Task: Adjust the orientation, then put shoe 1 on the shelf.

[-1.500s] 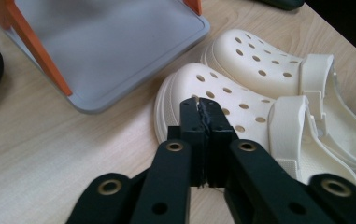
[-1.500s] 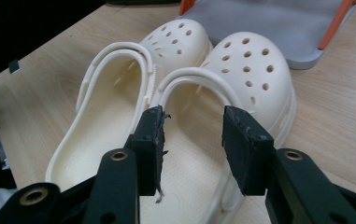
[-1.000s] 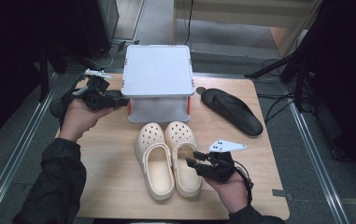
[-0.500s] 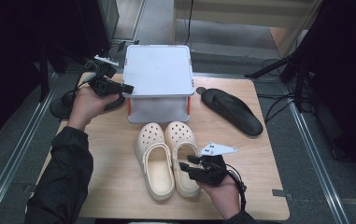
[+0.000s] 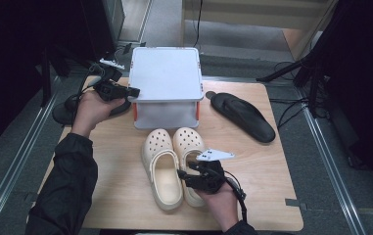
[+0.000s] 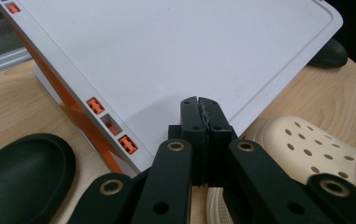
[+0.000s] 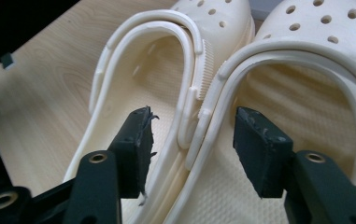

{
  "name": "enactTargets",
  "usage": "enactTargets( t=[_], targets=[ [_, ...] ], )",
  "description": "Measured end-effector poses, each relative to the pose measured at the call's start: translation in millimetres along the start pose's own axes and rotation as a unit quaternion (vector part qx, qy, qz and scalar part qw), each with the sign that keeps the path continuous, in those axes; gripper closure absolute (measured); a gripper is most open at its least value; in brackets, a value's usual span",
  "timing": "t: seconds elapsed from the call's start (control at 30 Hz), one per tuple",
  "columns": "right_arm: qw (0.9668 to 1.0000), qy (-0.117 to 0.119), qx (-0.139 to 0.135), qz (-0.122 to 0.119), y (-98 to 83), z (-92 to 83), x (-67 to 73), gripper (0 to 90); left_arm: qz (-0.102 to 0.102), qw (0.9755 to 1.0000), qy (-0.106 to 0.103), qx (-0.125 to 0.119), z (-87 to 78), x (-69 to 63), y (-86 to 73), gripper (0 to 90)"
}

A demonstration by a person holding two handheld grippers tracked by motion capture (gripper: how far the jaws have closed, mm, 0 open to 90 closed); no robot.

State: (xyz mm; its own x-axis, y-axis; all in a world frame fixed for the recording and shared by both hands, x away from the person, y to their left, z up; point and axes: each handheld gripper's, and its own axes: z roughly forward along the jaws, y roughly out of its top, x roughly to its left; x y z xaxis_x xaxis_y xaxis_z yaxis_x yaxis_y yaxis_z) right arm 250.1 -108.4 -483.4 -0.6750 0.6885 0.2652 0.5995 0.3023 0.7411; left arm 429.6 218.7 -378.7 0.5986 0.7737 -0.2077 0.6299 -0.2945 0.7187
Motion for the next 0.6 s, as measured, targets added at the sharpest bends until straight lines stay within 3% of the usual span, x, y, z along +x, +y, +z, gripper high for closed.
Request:
enactTargets(
  t=[0.6],
  targets=[
    [0.9998,-0.015,0.008,0.009,5.5,16.4,3.9,44.7,-0.001,1.0,-0.001,0.0,-1.1,2.4,-0.4,90.0]
  ],
)
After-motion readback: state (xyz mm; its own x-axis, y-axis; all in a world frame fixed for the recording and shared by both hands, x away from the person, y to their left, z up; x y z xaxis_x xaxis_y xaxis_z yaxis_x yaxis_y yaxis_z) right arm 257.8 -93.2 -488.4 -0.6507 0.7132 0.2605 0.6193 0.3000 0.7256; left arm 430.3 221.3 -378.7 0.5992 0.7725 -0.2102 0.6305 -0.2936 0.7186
